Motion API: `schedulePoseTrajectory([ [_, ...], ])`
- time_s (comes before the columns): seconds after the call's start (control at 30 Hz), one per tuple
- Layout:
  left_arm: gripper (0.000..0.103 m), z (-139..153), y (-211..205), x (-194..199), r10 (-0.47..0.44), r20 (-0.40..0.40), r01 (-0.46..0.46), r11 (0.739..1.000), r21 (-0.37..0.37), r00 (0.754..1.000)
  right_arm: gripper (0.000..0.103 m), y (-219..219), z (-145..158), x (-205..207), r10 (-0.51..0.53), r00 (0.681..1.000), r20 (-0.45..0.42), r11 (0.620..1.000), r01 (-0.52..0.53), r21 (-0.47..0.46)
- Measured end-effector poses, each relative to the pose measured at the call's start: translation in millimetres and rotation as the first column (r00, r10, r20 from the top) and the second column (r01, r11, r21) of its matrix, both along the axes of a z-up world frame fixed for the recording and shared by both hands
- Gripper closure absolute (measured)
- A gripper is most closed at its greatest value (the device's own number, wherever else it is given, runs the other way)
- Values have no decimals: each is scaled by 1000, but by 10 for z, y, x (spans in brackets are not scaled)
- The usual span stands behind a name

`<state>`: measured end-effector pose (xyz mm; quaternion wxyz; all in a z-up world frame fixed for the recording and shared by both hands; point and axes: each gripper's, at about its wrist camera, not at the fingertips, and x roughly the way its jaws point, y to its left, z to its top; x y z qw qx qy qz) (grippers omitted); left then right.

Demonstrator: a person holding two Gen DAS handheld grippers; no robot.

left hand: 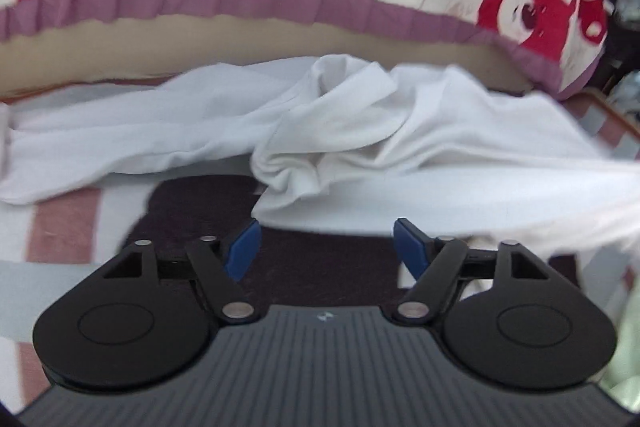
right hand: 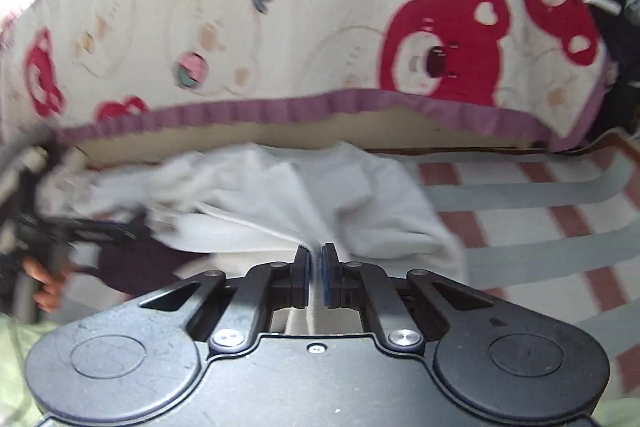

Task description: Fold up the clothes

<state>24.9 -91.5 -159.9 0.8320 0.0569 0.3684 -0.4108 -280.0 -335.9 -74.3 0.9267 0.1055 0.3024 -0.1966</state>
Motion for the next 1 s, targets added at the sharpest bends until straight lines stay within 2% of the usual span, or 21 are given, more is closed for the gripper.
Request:
schedulePoseTrajectory([
  [0.07, 26, -52, -116, -26, -13, 65, 11, 1000, 29, 998, 97, -154, -196, 28, -86, 995, -56, 996, 84, -40],
  [0.13, 25, -134, -227, -32, -23, 88, 17, 997, 72, 996, 97, -433, -491, 31, -172, 984, -51, 985, 173, 23],
  [0.2, 25, -220, -324, -20, -28, 72, 21, 994, 104, 997, 97, -701, -829, 20, -220, 975, -30, 962, 222, 157],
  [0.27, 25, -268, -388, -28, -22, 58, 15, 994, 112, 998, 97, -887, -1072, 13, -273, 961, -44, 911, 273, 310],
  [0.3, 25, -289, -418, -34, -17, 51, 12, 993, 113, 999, 97, -918, -1115, 3, -283, 959, -33, 889, 275, 367],
  [0.33, 25, -322, -462, -27, -16, 46, 10, 992, 124, 999, 97, -909, -1119, 10, -272, 962, -24, 892, 261, 370],
  [0.4, 25, -361, -533, -20, -18, 102, 3, 990, 143, 995, 95, -874, -1124, 32, -239, 971, -9, 901, 225, 371],
  [0.43, 29, -366, -564, 11, -19, 114, 1, 988, 156, 993, 95, -849, -1127, 48, -218, 976, -4, 905, 203, 373],
  [0.47, 56, -333, -567, 40, -20, 111, 1, 986, 166, 994, 95, -825, -1130, 64, -197, 980, 1, 909, 182, 374],
  [0.5, 102, -289, -562, 67, -21, 106, 2, 985, 175, 994, 92, -801, -1133, 80, -175, 984, 6, 913, 160, 376],
  [0.53, 100, -246, -558, 95, -21, 101, 2, 983, 185, 995, 91, -777, -1136, 96, -154, 988, 12, 916, 138, 377],
  [0.57, 99, -140, -508, 66, -7, 115, -15, 982, 189, 993, 85, -751, -1124, 105, -109, 993, 42, 901, 81, 427],
  [0.6, 99, -15, -445, 20, 11, 134, -37, 981, 191, 991, 76, -666, -1106, 133, -48, 997, 55, 890, 17, 456],
  [0.67, 99, 295, -206, -171, 23, 234, -60, 986, 153, 972, 65, -489, -1068, 193, 76, 993, 85, 855, -109, 507],
  [0.77, 99, 720, 293, -432, 97, 369, -158, 978, 137, 924, 63, -88, -952, 254, 227, 972, 54, 900, -231, 371],
  [0.87, 99, 1050, 904, -654, 229, 372, -262, 964, 40, 899, 60, 155, -910, 265, 290, 957, 20, 908, -282, 310],
  [0.93, 99, 1178, 1244, -831, 311, 366, -329, 944, -15, 877, 59, 272, -894, 282, 316, 948, -16, 918, -302, 256],
  [1.0, 99, 1202, 1538, -980, 380, 373, -398, 917, -32, 846, 59, 371, -883, 309, 303, 949, -89, 943, -285, 170],
])
